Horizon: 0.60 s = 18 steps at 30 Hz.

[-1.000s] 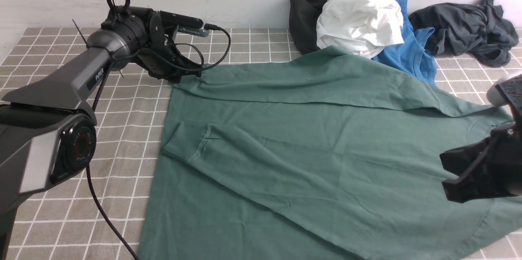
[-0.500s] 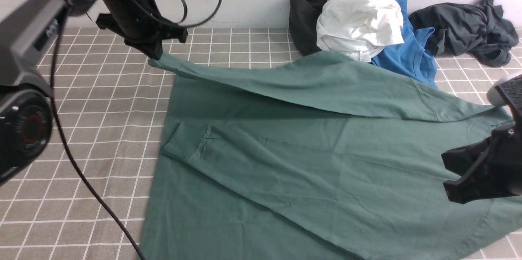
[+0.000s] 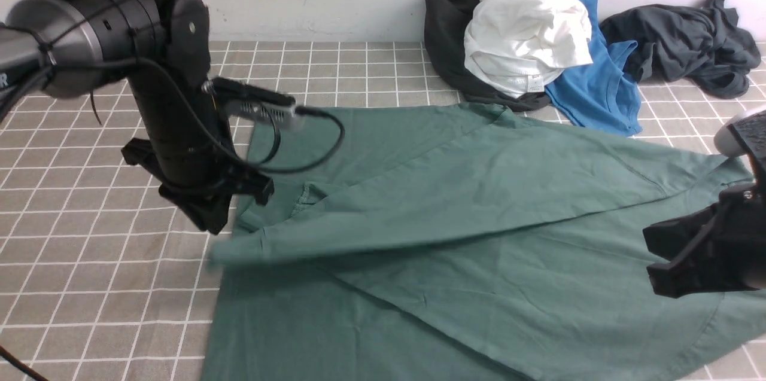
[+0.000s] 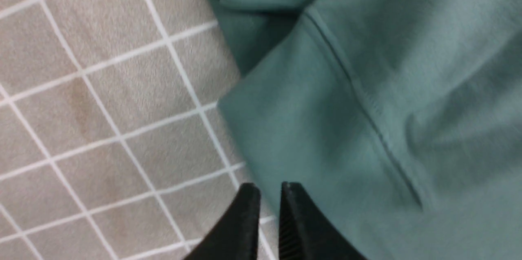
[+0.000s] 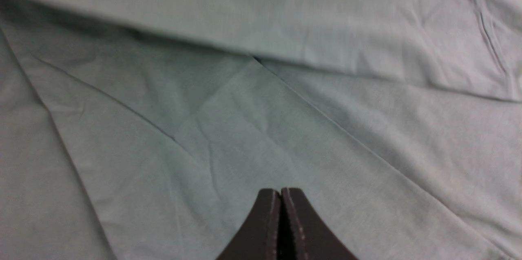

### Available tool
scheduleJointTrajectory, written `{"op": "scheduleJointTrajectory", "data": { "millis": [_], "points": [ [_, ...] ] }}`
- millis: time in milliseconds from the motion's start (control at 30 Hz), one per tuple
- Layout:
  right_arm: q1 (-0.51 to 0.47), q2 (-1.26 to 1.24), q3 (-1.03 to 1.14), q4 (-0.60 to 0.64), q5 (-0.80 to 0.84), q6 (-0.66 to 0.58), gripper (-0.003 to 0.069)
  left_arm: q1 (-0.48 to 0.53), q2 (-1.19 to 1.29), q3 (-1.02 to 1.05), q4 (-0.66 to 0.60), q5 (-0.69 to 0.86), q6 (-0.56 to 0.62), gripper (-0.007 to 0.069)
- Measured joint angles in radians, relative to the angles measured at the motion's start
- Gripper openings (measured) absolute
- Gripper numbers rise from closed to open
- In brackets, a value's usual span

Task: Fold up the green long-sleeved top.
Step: Use the left arm to drag and drop the cuff onto the cuff closest to the left arm, then use both arms simultaneously to clamp the lower edge of the clothing fabric

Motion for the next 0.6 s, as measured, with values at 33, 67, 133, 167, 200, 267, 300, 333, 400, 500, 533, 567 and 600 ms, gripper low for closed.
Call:
{"op": "scheduleJointTrajectory", "data": {
  "millis": [33, 67, 133, 167, 200, 267, 300, 333, 400, 500, 533, 567, 600],
  "points": [
    [0.0, 0.0, 0.0, 0.008, 0.002, 0.0, -0.0008, -0.018, -0.005, 0.013, 0.025, 0.002, -0.002, 0.0148],
    [0.0, 0.0, 0.0, 0.01, 0.003, 0.0, -0.0008, -0.027, -0.007, 0.015, 0.034, 0.006, -0.003, 0.0183],
    [0.0, 0.0, 0.0, 0.021, 0.01, 0.0, -0.0008, -0.053, -0.022, 0.021, 0.066, 0.01, -0.019, 0.0286],
    [0.0, 0.0, 0.0, 0.025, 0.016, 0.0, -0.0008, -0.065, -0.032, 0.023, 0.072, 0.01, -0.023, 0.0313],
    [0.0, 0.0, 0.0, 0.03, 0.024, 0.0, -0.0008, -0.089, -0.051, 0.034, 0.079, 0.01, -0.027, 0.0364],
    [0.0, 0.0, 0.0, 0.033, 0.038, 0.0, -0.0008, -0.114, -0.071, 0.051, 0.083, 0.01, -0.027, 0.0407],
    [0.0, 0.0, 0.0, 0.036, 0.059, 0.0, -0.0008, -0.165, -0.112, 0.102, 0.088, 0.008, -0.018, 0.0442],
    [0.0, 0.0, 0.0, 0.038, 0.08, -0.004, -0.0008, -0.213, -0.146, 0.159, 0.09, 0.008, 0.013, 0.0461],
    [0.0, 0.0, 0.0, 0.046, 0.1, -0.016, -0.0008, -0.288, -0.195, 0.265, 0.091, -0.008, 0.083, 0.0475],
    [0.0, 0.0, 0.0, 0.069, 0.115, -0.042, -0.0008, -0.376, -0.244, 0.407, 0.09, -0.071, 0.199, 0.0479],
    [0.0, 0.0, 0.0, 0.102, 0.121, -0.072, -0.0008, -0.432, -0.265, 0.508, 0.09, -0.127, 0.286, 0.0479],
    [0.0, 0.0, 0.0, 0.106, 0.122, -0.076, -0.0008, -0.432, -0.265, 0.508, 0.09, -0.127, 0.295, 0.0479],
    [0.0, 0.0, 0.0, 0.141, 0.125, -0.121, -0.0008, -0.471, -0.267, 0.588, 0.09, -0.179, 0.368, 0.0479]
  ]
}}
